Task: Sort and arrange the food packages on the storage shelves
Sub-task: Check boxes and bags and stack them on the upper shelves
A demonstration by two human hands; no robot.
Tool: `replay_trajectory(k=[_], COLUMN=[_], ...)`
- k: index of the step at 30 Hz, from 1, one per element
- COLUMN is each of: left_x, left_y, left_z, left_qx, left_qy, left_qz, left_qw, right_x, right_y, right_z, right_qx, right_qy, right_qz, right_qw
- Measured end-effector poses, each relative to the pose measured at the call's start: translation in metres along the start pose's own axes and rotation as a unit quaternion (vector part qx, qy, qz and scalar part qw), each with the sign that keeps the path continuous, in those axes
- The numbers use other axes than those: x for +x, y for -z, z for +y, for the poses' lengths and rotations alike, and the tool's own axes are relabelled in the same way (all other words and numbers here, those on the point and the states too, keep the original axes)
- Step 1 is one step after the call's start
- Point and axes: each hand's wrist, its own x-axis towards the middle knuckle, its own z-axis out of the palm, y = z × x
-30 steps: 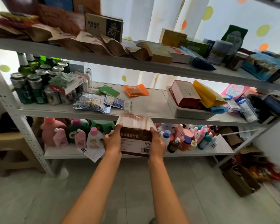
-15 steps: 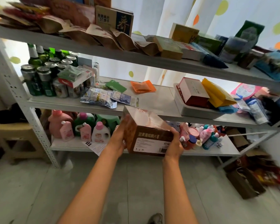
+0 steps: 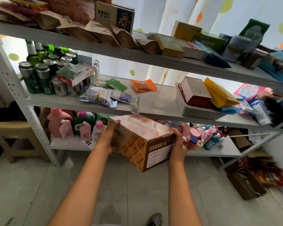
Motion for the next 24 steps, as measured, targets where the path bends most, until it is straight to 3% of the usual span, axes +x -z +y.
replay_trajectory(k=[3,6,10,17,19,24], left_x=[0.003,0.009,-0.001,-0.015,-0.023,-0.042], left_y=[0.001,0.000,-0.006,-0.010,-0.016,-0.043], left_z=[-0.009,-0.019,-0.022,-0.012,-0.010,-0.009], left_qx=[-0.034,-0.064,-0.019,0.094,0.152,0.268], left_qy=[-0.004,-0.015,-0.096,-0.211,-0.268,-0.429], left_qz=[0.046,0.147,0.230,0.236,0.228,0.157], left_qw=[0.998,0.987,0.968,0.944,0.924,0.848], right_x=[0.005,0.003,-0.007,-0.007,-0.005,-0.002], right_y=[-0.007,-0.021,-0.040,-0.032,-0.027,-0.023], right_z=[0.005,0.008,0.021,0.030,0.029,0.045], right_qx=[-0.020,-0.031,-0.040,-0.064,-0.059,0.073], right_qy=[-0.024,-0.077,-0.149,-0.186,-0.239,-0.320], right_qz=[-0.004,-0.061,-0.130,-0.102,-0.110,-0.102], right_qw=[1.000,0.995,0.979,0.975,0.963,0.939])
